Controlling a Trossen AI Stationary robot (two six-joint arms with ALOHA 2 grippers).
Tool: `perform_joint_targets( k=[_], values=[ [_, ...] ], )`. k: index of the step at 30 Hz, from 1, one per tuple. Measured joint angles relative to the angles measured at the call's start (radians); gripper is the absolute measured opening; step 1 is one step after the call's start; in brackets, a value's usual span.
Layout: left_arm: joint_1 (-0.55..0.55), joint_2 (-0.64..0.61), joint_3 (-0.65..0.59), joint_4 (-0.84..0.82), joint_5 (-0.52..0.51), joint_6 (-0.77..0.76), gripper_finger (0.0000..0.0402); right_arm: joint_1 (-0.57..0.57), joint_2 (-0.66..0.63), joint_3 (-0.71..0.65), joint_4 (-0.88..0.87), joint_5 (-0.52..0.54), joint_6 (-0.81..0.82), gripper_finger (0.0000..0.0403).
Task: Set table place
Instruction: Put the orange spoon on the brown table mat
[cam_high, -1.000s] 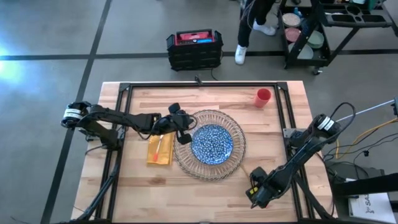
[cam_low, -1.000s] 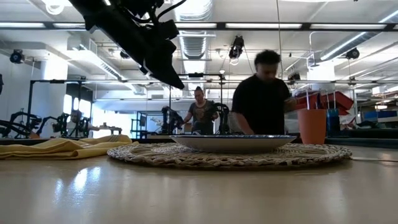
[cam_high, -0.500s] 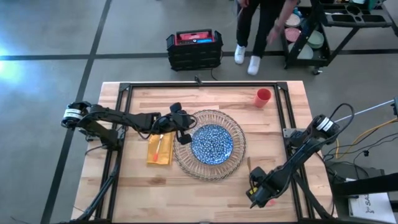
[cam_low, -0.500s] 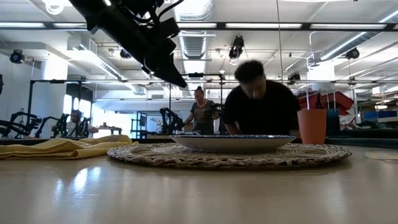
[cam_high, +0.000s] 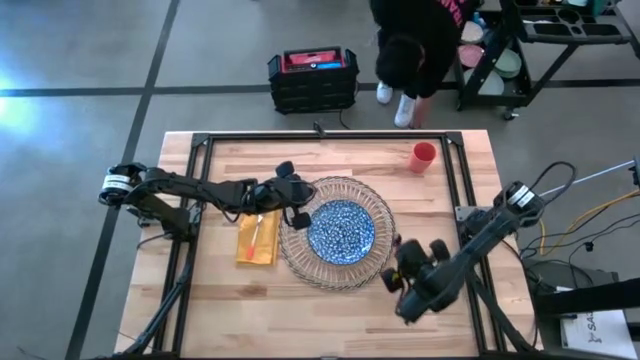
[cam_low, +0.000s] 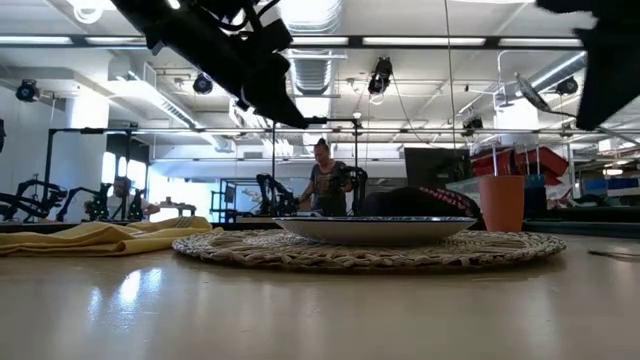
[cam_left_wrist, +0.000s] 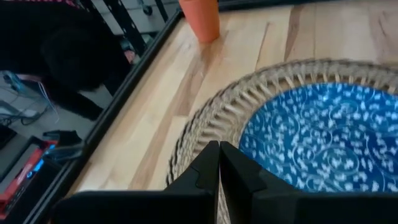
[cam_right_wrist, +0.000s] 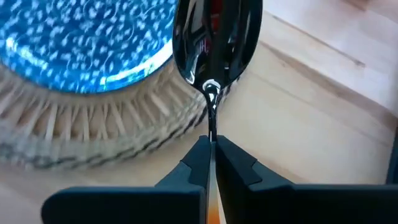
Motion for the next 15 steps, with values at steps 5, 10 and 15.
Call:
perform_joint_targets(
  k=[5, 10, 15],
  values=[
    [0.000, 0.000, 0.000, 0.016, 0.001, 0.001, 0.0000, -0.136, -0.024, -0.009, 0.009, -0.008, -0.075, 0.0000],
    [0.000, 0.000, 0.000, 0.022, 0.002, 0.004, 0.0000, -0.320, -0.074, -0.011, 0.067, -0.050, -0.096, 0.0000],
    [0.000, 0.000, 0.007, 0.018, 0.027, 0.005, 0.0000, -0.485, -0.107, -0.039, 0.351, -0.244, -0.313, 0.0000]
  ],
)
